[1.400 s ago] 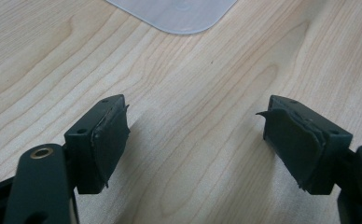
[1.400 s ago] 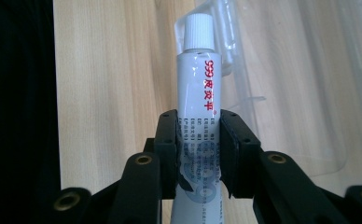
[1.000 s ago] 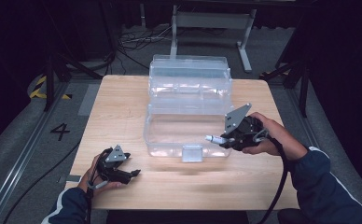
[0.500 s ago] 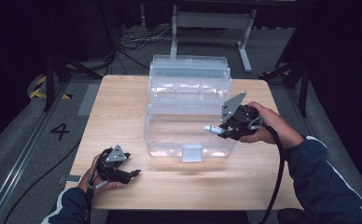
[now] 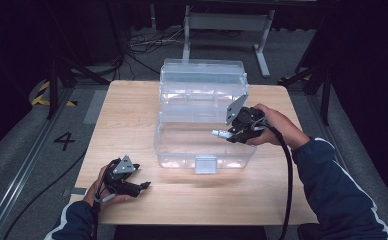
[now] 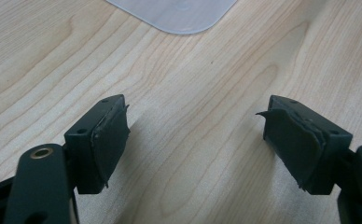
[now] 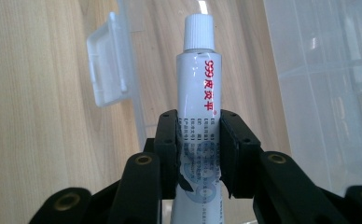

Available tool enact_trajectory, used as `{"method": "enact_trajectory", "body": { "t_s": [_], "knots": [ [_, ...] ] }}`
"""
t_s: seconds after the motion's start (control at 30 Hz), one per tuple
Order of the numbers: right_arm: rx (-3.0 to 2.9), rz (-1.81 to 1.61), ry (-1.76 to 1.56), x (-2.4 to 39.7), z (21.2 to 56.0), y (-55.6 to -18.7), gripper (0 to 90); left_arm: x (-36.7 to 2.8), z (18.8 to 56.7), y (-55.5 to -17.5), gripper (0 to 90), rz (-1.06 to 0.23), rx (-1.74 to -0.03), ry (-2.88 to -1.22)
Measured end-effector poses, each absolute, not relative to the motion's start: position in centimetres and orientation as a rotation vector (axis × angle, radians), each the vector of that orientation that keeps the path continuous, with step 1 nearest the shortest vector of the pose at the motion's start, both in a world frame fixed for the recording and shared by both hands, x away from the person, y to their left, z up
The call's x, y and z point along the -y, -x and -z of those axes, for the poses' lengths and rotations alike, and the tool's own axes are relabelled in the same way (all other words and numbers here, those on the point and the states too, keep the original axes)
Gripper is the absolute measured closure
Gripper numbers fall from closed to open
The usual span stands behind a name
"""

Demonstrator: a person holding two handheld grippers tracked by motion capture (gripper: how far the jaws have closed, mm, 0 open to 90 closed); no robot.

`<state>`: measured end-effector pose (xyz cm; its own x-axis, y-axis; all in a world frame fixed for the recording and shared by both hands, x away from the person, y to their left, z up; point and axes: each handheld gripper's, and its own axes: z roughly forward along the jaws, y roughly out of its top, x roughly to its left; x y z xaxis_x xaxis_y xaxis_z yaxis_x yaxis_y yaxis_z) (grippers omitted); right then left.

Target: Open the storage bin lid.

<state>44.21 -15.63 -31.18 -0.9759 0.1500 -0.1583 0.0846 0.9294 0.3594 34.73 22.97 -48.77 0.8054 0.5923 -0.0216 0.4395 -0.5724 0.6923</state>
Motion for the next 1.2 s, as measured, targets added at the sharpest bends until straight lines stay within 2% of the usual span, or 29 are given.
{"method": "enact_trajectory", "body": {
  "t_s": [0.43, 1.2],
  "knots": [
    [-2.946, -0.466, -0.177, 14.3, 33.4, -46.2, 70.8, -23.0, 48.8, -34.7, 22.4, -0.275, -0.754, -2.272],
    [-2.984, -0.321, -0.207, 14.3, 37.4, -48.4, 70.8, -23.0, 48.8, -34.7, 22.4, -0.277, -0.754, -2.273]
  ]
}}
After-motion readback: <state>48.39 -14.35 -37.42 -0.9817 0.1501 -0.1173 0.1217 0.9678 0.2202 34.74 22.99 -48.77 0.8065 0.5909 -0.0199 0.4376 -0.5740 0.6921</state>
